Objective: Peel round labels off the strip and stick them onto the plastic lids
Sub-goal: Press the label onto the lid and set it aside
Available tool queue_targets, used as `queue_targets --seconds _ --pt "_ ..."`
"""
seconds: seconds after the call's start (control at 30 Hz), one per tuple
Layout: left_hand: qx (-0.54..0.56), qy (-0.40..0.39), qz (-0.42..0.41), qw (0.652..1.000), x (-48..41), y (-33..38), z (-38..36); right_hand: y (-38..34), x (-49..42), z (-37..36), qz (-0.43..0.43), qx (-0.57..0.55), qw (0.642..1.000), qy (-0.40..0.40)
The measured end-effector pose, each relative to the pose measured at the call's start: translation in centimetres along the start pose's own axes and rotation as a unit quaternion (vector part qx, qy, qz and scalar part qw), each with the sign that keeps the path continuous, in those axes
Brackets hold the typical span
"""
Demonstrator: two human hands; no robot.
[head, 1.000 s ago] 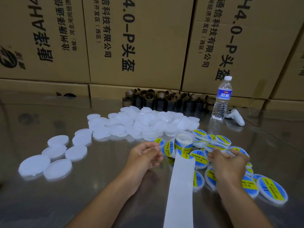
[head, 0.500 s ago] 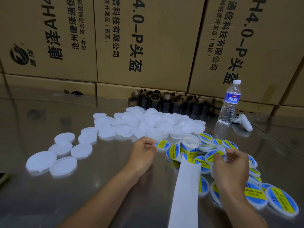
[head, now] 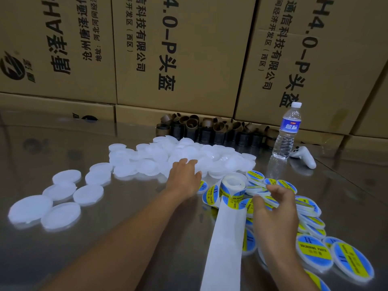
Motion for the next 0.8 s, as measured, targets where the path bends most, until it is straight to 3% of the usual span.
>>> queue_targets --seconds 0.1,0.23,0.67,0.8 --pt "-0.053 -0.028 0.007 0.998 -0.4 -0.5 -0.8 0.0 0.0 -0.1 0.004 -0.004 1.000 -0.003" --pt "-0.071 -0.002 0.003 0.997 -0.4 -0.6 -0.6 0.0 0.1 -0.3 0.002 -0.008 1.000 -0.015" --pt "0.014 0.037 0.083 0.996 -1.3 -0.9 0.4 -0.1 0.3 -0.6 -0.004 -0.019 0.999 -0.027" --pt "0.056 0.068 0.069 0.994 -1.0 -0.4 1.5 -0.1 0.3 -0.6 -0.009 -0.024 0.999 -0.025"
Point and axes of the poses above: each hand's wrist, its own x-axis away from the middle knuckle, its own z-axis out of the back of the hand, y = z × x, the point moved 8 cm from there along -x, towards the middle knuckle, and after that the axes turned 5 degrees about x, right-handed, at the moved point
